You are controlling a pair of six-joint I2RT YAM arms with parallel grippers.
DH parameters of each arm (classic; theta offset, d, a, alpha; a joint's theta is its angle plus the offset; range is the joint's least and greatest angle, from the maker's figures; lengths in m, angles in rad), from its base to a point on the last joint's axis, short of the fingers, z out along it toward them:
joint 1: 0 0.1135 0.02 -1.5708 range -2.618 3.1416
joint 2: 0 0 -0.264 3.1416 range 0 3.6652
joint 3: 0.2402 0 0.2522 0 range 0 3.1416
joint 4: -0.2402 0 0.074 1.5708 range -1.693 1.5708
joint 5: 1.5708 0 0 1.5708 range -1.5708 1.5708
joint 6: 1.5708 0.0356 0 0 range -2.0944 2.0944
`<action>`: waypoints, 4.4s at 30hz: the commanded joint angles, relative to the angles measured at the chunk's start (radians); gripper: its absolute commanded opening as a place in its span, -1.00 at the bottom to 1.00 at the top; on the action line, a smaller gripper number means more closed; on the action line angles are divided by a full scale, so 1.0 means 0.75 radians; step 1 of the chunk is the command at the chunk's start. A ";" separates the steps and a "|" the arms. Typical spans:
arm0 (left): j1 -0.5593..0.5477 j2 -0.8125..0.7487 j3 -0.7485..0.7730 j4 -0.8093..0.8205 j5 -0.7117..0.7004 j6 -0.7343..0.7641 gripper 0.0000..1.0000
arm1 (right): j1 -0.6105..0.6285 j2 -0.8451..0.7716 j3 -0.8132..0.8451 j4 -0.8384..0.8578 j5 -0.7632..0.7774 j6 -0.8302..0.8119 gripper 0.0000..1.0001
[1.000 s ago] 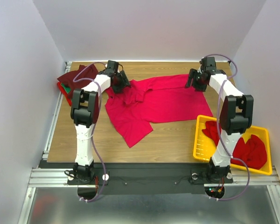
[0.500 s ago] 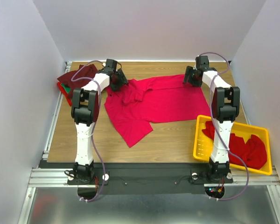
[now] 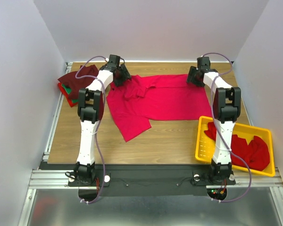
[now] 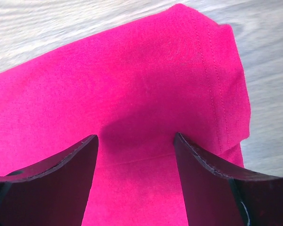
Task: Fold and stack the t-shirts
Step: Fold the tshirt
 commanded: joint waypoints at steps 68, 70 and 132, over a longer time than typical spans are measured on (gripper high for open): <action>-0.451 -1.143 -1.599 0.083 -0.032 0.124 0.52 | -0.105 -1.020 -0.862 -0.086 -0.268 0.100 0.65; -0.467 -1.123 -1.575 0.075 -0.040 0.130 0.52 | -0.105 -1.024 -0.879 -0.086 -0.263 0.121 0.65; -0.230 -0.859 -0.873 -0.354 0.084 0.287 -1.00 | -0.445 -0.808 -1.089 -0.131 -0.128 0.295 -0.49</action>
